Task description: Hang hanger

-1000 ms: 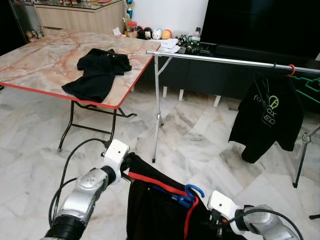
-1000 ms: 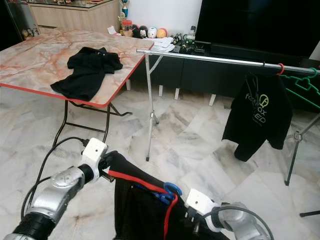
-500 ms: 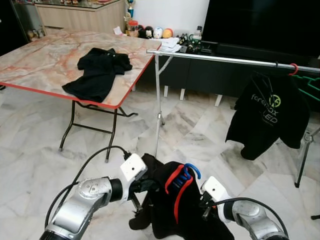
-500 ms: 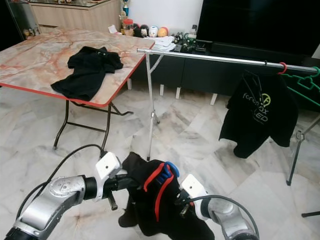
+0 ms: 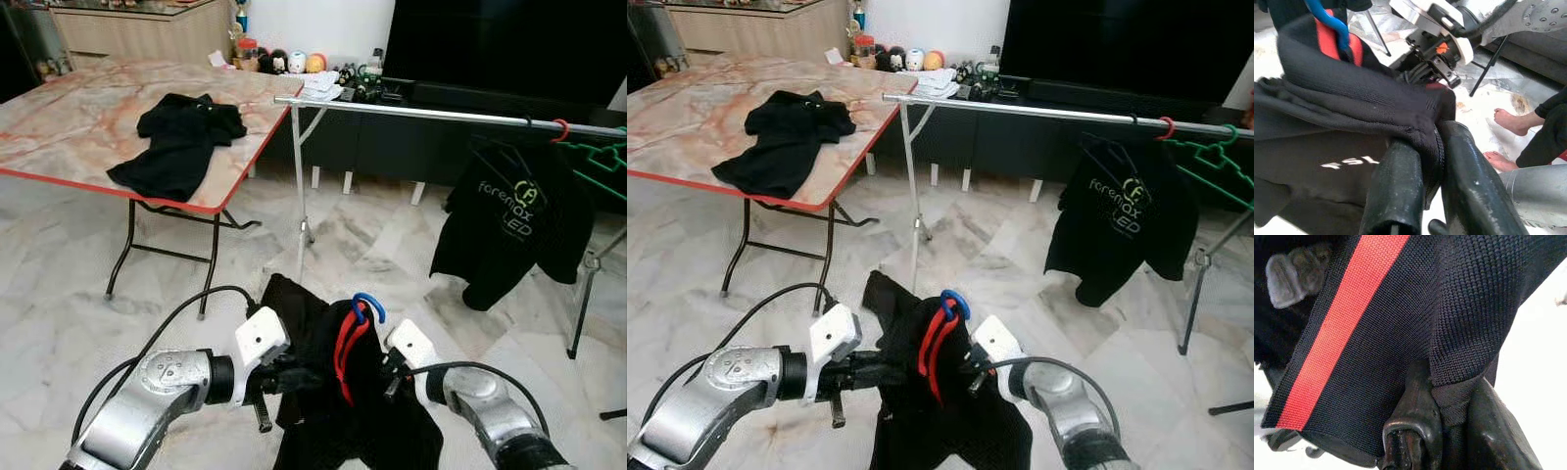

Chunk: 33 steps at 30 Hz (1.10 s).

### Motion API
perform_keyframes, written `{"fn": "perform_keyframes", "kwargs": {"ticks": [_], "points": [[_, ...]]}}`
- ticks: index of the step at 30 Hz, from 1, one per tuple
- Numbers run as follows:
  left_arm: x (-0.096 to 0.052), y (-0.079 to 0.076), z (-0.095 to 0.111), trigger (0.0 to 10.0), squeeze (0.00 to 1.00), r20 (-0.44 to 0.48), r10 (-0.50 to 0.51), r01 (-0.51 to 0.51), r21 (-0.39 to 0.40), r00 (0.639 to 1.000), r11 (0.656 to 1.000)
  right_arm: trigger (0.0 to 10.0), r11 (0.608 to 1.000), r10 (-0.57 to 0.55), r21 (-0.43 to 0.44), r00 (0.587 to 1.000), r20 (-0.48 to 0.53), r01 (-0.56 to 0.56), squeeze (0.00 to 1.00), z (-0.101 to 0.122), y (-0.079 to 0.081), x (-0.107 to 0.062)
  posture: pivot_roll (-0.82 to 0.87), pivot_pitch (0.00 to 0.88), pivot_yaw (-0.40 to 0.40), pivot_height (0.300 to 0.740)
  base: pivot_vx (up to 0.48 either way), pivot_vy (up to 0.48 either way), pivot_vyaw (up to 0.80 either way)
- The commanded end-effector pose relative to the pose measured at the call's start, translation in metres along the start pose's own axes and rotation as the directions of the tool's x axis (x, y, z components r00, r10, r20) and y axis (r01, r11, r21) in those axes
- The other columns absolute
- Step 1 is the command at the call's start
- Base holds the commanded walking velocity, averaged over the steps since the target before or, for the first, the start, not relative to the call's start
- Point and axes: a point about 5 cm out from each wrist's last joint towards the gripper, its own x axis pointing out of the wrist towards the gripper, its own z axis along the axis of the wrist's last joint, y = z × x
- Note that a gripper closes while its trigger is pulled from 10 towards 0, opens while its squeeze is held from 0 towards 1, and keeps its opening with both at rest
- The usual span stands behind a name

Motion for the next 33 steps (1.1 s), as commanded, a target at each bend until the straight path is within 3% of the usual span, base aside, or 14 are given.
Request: {"fn": "perform_keyframes", "kwargs": {"ticks": [1, 11, 17, 18, 24, 30, 33], "points": [[0.0, -0.006, 0.006, 10.0, 1.0, 0.008, -0.042, 0.042, 0.018, 0.999, 0.999, 0.0, 0.999, -0.034, 0.01, 0.999, 0.032, 0.034, 0.0, 0.006, -0.005, 0.0, 0.06, 0.04, -0.051, 0.74, 0.0, 0.0, 0.0], [-0.002, -0.01, 0.007, 10.0, 1.0, 0.007, -0.072, 0.072, 0.011, 0.997, 0.997, 0.0, 0.998, -0.054, 0.025, 0.997, 0.049, 0.053, 0.0, 0.003, -0.003, 0.001, 0.06, 0.024, -0.047, 0.74, 0.0, 0.0, 0.0], [-0.007, -0.001, 0.004, 10.0, 1.0, -0.026, -0.028, 0.028, 0.026, 0.999, 0.999, 0.0, 0.997, 0.032, -0.072, 0.998, 0.045, -0.029, 0.0, -0.001, 0.0, -0.004, 0.06, 0.026, -0.046, 0.74, 0.0, 0.0, 0.0], [-0.01, 0.0, 0.002, 10.0, 1.0, -0.046, -0.021, 0.023, 0.033, 0.999, 0.999, 0.0, 0.988, 0.091, -0.131, 0.996, 0.023, -0.087, 0.0, -0.004, 0.002, -0.007, 0.06, 0.028, -0.048, 0.74, 0.0, 0.0, 0.0], [-0.02, 0.005, -0.003, 10.0, 1.0, -0.09, 0.0, 0.004, 0.047, 0.996, 0.999, 0.0, 0.946, 0.223, -0.225, 0.973, -0.064, -0.232, 0.0, -0.017, 0.003, -0.022, 0.06, 0.034, -0.052, 0.74, 0.0, 0.0, 0.0], [-0.02, 0.01, -0.006, 10.0, 1.0, -0.109, -0.001, 0.006, 0.05, 0.994, 0.999, 0.0, 0.899, 0.313, -0.258, 0.931, -0.185, -0.354, 0.0, -0.032, 0.002, -0.036, 0.07, 0.033, -0.054, 0.74, 0.0, 0.0, 0.0], [-0.017, 0.011, -0.012, 10.0, 1.0, -0.157, -0.014, 0.024, 0.064, 0.987, 0.998, 0.0, 0.871, 0.363, -0.283, 0.915, -0.178, -0.401, 0.0, -0.029, 0.004, -0.037, 0.07, 0.036, -0.054, 0.74, 0.0, 0.0, 0.0]]}}
